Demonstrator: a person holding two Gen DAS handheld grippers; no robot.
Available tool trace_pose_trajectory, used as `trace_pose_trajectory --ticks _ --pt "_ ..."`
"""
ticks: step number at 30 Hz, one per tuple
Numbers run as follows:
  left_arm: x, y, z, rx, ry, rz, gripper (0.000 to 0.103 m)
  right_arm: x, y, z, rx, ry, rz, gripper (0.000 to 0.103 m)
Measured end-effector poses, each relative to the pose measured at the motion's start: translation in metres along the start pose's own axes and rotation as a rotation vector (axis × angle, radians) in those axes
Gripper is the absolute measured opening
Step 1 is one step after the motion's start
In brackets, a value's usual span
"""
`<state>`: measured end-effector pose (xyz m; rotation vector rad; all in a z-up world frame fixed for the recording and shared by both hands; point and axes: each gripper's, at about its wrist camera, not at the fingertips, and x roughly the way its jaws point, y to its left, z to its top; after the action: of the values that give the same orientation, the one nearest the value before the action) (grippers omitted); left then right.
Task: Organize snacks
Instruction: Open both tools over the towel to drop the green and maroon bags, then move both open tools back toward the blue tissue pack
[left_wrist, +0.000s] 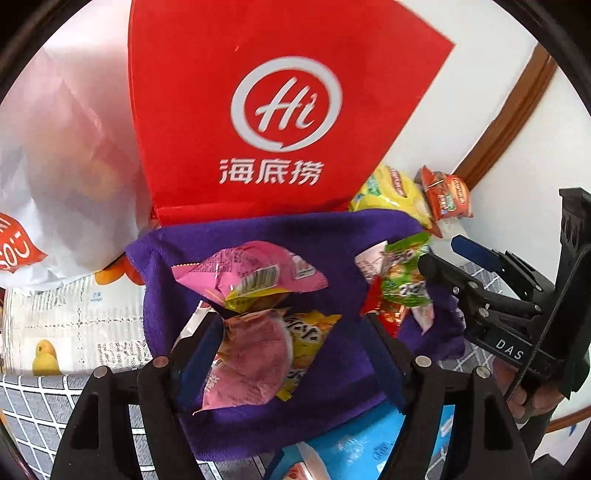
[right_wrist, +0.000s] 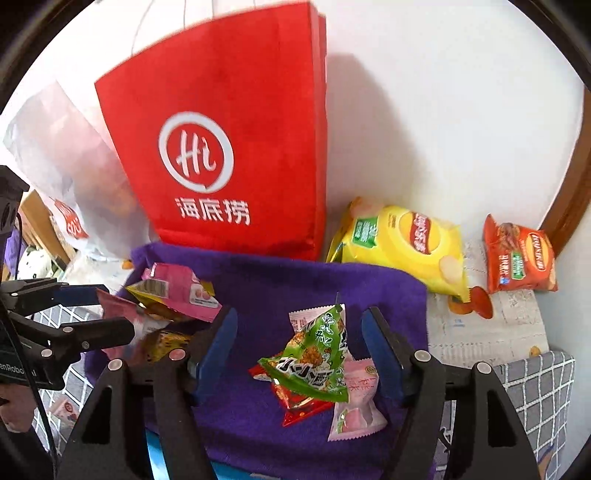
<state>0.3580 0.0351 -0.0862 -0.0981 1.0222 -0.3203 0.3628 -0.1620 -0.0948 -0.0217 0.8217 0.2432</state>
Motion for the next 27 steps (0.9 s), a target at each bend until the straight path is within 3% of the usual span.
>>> trace_pose_trajectory --ticks 9,14,23,27 --pt "-0.027 -0.018 -0.003 0.030 -0.036 -0.017 0.075 -0.048 0.000 -0.016 0.018 -0.023 -0.038 0.070" --pt "-0.046 -0.031 -0.008 0.058 -0.053 -0.030 0.075 -0.075 0.000 -0.031 0.047 -0.032 -0.018 0.070" --pt "-0.088 -0.010 -0.039 0.009 -0.086 0.003 0.075 -0.109 0.010 -0.070 0.091 -0.035 0.037 0.069" --pt "-0.097 0.001 -0.058 -0.028 -0.086 0.004 0.075 -0.111 0.018 -0.096 0.095 0.005 0.059 0.060"
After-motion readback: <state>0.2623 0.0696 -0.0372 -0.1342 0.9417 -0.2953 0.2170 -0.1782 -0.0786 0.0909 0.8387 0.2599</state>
